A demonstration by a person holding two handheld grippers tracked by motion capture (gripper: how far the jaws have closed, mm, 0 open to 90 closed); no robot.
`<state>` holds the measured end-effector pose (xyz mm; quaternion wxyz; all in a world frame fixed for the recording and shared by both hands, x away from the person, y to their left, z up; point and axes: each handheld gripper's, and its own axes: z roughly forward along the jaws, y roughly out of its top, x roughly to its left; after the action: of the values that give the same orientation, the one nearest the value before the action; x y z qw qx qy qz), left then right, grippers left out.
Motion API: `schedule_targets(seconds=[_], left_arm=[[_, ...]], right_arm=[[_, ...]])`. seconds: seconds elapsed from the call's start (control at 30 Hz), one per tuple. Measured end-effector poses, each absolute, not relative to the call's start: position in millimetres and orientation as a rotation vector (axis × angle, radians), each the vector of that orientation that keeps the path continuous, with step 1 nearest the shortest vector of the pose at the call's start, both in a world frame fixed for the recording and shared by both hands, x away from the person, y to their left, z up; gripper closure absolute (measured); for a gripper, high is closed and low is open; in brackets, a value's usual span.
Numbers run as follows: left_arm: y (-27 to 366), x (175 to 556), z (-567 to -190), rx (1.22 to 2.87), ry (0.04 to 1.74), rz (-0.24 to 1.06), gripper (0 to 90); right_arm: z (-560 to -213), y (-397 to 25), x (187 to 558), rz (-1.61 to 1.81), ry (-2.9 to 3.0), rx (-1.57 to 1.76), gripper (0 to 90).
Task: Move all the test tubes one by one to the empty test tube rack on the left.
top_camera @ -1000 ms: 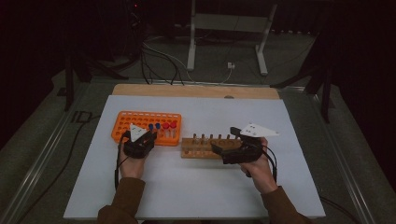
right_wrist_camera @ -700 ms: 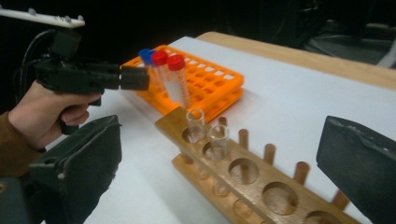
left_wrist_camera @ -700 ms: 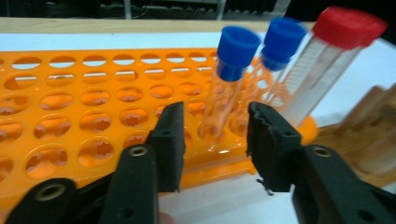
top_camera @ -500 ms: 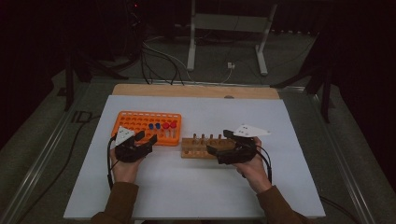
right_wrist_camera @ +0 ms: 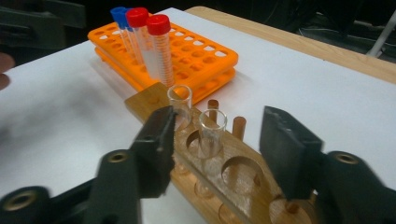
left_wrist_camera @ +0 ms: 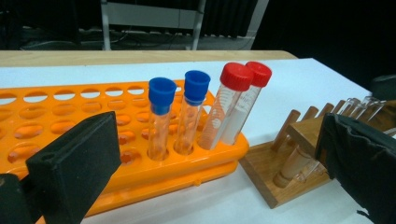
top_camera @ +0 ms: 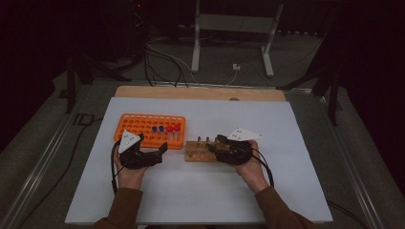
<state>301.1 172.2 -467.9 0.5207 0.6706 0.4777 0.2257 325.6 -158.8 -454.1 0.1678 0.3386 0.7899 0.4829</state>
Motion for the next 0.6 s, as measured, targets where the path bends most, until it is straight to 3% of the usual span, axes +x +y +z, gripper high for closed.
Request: schedule_targets(seconds=[0.13, 0.4, 0.6], left_arm=[[171, 303, -471, 1.63, 1.151, 0.551, 1.1], [168, 304, -475, 1.674, 1.156, 0.578, 1.1], [165, 303, -475, 1.673, 1.144, 0.589, 1.1]], right_arm=[[-459, -151, 329, 1.357, 2.25, 0.939, 58.7], [-463, -141, 329, 1.273, 2.245, 0.9, 71.5], [-465, -139, 329, 1.274, 2.237, 0.914, 75.3]])
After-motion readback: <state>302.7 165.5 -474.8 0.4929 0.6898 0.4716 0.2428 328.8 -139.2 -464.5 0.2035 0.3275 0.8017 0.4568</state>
